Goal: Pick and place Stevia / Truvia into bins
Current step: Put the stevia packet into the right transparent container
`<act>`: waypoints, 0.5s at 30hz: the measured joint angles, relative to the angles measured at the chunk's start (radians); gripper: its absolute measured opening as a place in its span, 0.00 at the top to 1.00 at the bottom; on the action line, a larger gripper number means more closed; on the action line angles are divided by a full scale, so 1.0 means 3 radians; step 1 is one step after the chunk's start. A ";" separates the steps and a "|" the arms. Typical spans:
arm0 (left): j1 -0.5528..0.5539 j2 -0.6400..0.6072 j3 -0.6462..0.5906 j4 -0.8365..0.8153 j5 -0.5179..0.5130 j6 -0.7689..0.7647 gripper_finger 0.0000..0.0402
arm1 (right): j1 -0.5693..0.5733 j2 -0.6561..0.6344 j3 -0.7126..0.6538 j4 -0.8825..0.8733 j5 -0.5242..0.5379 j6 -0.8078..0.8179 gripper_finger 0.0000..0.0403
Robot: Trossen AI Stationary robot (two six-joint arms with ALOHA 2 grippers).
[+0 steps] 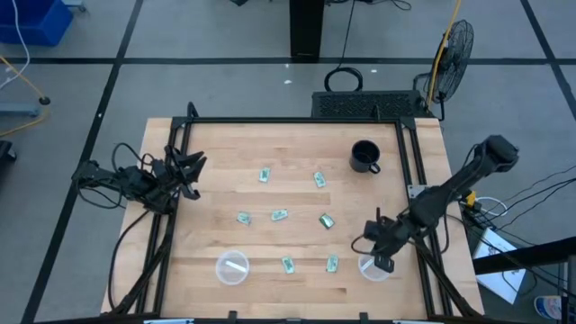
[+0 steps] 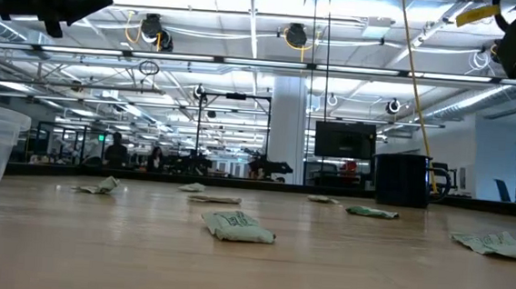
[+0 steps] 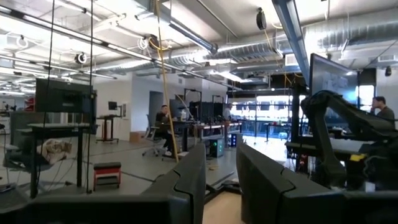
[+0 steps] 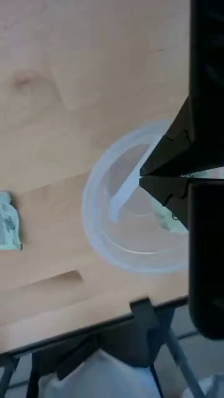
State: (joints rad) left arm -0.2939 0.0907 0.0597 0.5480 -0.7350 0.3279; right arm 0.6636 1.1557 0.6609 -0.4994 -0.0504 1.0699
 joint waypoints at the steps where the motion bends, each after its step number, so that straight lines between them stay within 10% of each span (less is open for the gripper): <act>1: 0.0000 0.0001 0.0000 -0.0002 -0.0001 0.0000 0.77 | 0.0028 0.0030 0.0000 0.0038 0.0076 0.0013 1.00; 15: 0.0000 0.0000 0.0000 0.0001 -0.0001 -0.0091 0.77 | 0.0196 0.0614 0.0001 0.0433 -0.0018 0.0156 1.00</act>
State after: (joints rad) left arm -0.2939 0.0906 0.0597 0.5484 -0.7353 0.3005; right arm 0.7224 1.3399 0.6613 -0.3697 -0.0559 1.1168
